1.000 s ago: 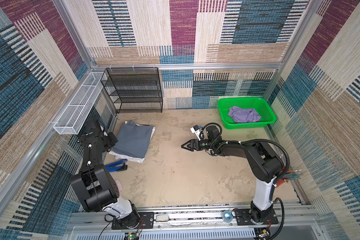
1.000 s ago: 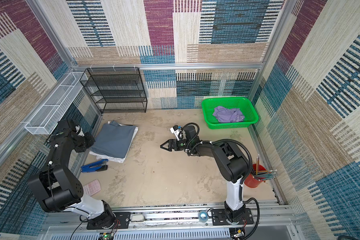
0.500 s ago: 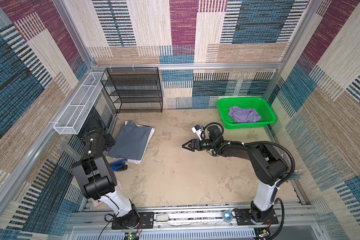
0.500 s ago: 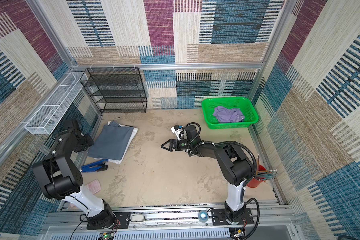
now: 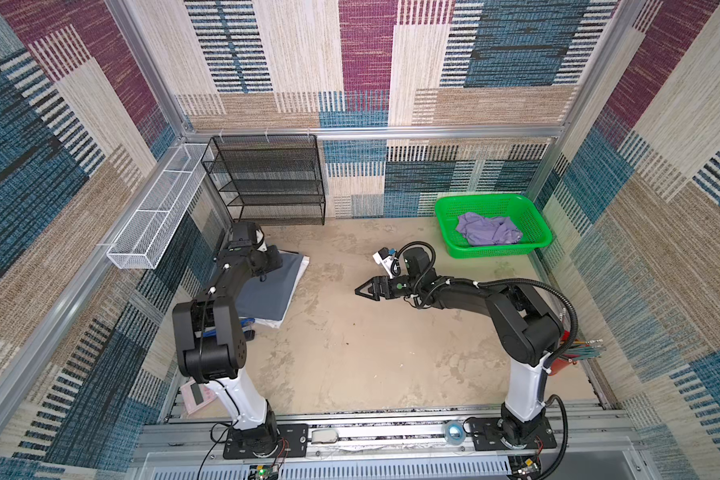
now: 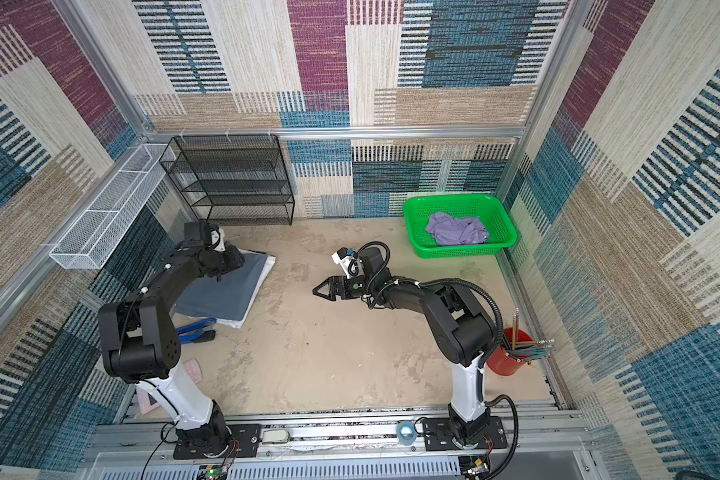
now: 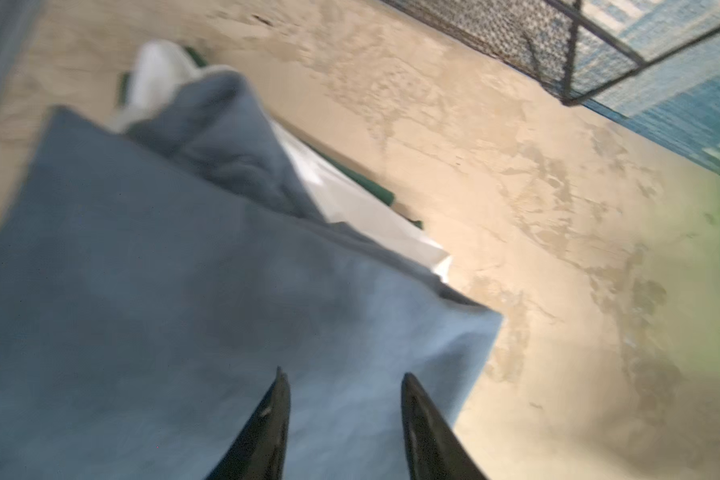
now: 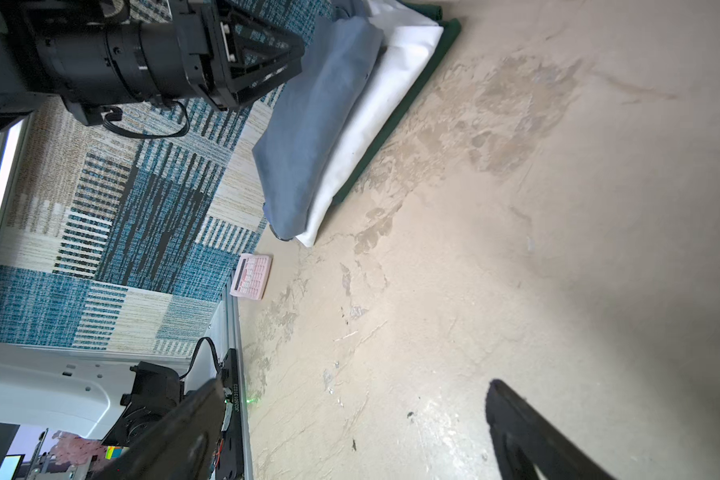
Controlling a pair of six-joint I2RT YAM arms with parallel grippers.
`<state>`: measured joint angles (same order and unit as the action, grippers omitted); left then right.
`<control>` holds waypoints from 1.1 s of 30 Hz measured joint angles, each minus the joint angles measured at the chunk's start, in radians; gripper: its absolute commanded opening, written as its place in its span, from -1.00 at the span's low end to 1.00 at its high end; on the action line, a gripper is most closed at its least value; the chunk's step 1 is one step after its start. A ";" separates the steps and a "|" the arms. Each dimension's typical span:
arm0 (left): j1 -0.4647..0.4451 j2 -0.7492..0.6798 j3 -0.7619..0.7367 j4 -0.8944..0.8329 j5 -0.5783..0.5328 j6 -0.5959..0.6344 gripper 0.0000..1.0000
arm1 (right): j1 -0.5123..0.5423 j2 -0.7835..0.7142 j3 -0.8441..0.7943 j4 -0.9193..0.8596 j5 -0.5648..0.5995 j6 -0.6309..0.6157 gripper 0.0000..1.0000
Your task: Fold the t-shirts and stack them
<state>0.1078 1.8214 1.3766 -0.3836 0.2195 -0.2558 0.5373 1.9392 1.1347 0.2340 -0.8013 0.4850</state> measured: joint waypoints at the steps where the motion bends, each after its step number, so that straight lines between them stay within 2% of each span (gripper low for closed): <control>1: -0.013 0.022 0.010 0.006 0.025 -0.004 -0.24 | 0.000 0.003 0.000 -0.003 0.000 0.000 0.98; 5: -0.041 0.097 0.047 0.030 0.053 -0.021 -0.41 | 0.000 0.017 0.005 -0.016 0.000 0.000 0.98; 11: -0.067 0.199 0.082 0.054 0.071 -0.033 -0.41 | 0.000 0.042 0.034 -0.032 -0.001 -0.004 0.98; 14: -0.071 0.201 0.084 0.055 0.071 -0.032 -0.37 | 0.000 0.051 0.045 -0.038 -0.001 -0.009 0.98; 19: -0.073 0.103 0.045 0.063 0.072 -0.026 -0.35 | 0.000 0.056 0.050 -0.047 -0.001 -0.011 0.98; 25: -0.073 -0.107 -0.182 0.121 0.056 -0.056 -0.33 | 0.000 0.054 0.042 -0.047 -0.001 -0.011 0.98; 28: -0.073 -0.133 -0.246 0.124 0.042 -0.071 -0.33 | 0.001 0.046 0.036 -0.048 -0.002 -0.011 0.98; 33: -0.071 -0.101 -0.278 0.125 0.020 -0.090 -0.32 | 0.002 0.023 0.029 -0.051 -0.001 -0.015 0.98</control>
<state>0.0372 1.7206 1.0988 -0.2588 0.2398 -0.3458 0.5392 1.9625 1.1637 0.1829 -0.8021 0.4702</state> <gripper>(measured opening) 0.336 0.988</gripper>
